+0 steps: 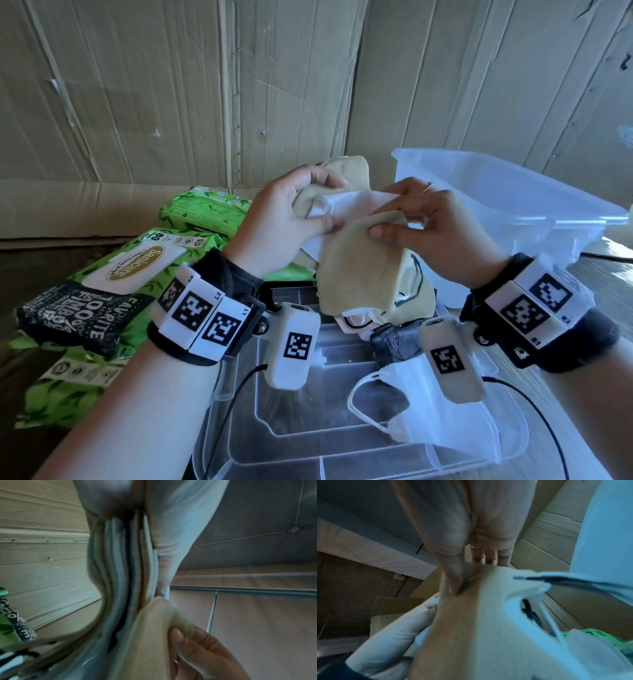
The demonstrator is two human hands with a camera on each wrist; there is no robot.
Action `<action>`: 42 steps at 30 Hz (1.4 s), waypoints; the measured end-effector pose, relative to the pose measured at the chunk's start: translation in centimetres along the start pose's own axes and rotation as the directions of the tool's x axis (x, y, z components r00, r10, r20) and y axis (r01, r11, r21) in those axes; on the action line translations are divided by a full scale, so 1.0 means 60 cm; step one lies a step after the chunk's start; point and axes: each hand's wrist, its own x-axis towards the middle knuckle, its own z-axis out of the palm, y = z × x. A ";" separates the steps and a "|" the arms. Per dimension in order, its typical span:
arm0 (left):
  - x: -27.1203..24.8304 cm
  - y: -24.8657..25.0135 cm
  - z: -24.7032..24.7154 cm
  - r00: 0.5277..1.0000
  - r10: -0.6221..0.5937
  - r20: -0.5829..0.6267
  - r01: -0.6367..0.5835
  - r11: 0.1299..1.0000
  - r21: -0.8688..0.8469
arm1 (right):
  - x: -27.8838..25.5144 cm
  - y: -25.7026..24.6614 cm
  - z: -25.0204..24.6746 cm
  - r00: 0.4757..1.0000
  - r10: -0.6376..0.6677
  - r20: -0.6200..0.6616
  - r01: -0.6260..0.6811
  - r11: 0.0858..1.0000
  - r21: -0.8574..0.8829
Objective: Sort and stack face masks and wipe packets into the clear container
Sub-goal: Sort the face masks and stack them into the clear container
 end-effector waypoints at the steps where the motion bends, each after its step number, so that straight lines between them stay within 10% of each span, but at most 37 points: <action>1: 0.001 -0.004 0.001 1.000 -0.006 0.001 0.006 1.000 0.009 | 0.001 0.001 0.000 1.000 0.004 -0.029 -0.005 0.999 -0.038; 7: 0.001 -0.024 0.012 0.997 -0.072 0.009 0.072 0.996 0.046 | -0.001 0.005 -0.010 0.995 0.068 -0.068 -0.084 0.961 -0.264; 17: 0.004 -0.020 0.013 0.980 -0.180 -0.084 0.180 0.984 -0.001 | -0.008 -0.011 -0.027 0.985 0.166 -0.057 -0.164 0.986 0.030; 22: 0.002 -0.015 0.009 0.910 -0.380 -0.163 0.373 0.925 -0.074 | -0.003 -0.012 -0.038 0.990 -0.033 -0.140 0.075 0.950 0.303; 26: 0.006 -0.008 0.008 0.853 -0.521 0.038 0.518 0.833 -0.194 | -0.003 -0.013 -0.031 0.978 -0.175 -0.115 0.207 0.887 0.412; 35: -0.001 0.004 0.008 0.931 -0.364 0.029 0.336 0.820 -0.463 | -0.016 0.015 -0.031 0.997 -0.062 0.047 0.030 0.867 0.497; 42: 0.000 0.004 0.006 0.883 -0.457 0.106 0.468 0.847 -0.253 | -0.017 -0.012 -0.023 0.986 -0.163 0.038 0.109 0.800 0.590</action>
